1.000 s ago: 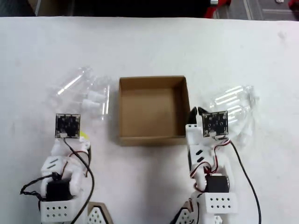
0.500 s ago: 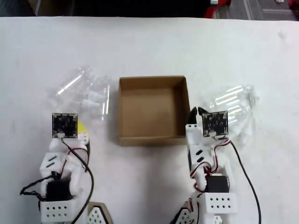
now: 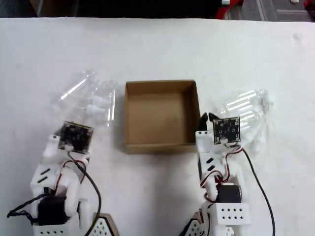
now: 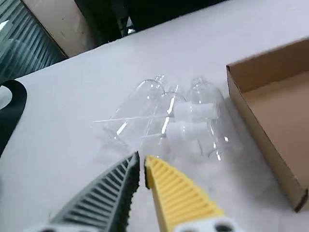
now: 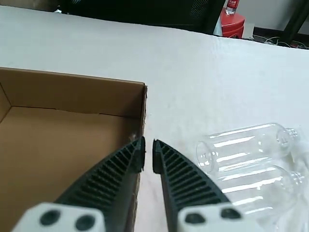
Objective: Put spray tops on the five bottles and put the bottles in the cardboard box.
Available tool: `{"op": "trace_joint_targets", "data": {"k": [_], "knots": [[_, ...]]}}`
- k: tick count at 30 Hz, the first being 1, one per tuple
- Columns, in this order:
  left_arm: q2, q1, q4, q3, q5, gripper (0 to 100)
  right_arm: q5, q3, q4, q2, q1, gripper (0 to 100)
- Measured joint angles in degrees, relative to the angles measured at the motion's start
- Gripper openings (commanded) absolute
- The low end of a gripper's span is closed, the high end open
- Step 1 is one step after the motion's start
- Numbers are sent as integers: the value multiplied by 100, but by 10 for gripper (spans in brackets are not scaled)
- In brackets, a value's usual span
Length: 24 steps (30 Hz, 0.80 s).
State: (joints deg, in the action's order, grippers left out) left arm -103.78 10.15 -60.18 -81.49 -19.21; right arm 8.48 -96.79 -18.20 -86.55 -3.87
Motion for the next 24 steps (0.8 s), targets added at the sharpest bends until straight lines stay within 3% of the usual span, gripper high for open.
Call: {"op": "trace_joint_targets", "data": {"k": [4, 8, 13, 20, 24], "knots": [[0, 0, -360, 18, -800, 24, 0, 0, 0, 0, 0, 19], [0, 0, -229, 18, -1213, 24, 0, 0, 0, 0, 0, 19], [0, 0, 422, 123, -1266, 24, 0, 0, 0, 0, 0, 19], [-9, 0, 492, 273, -1257, 24, 0, 0, 0, 0, 0, 19], [0, -9, 642, 273, -870, 24, 0, 0, 0, 0, 0, 19]]}}
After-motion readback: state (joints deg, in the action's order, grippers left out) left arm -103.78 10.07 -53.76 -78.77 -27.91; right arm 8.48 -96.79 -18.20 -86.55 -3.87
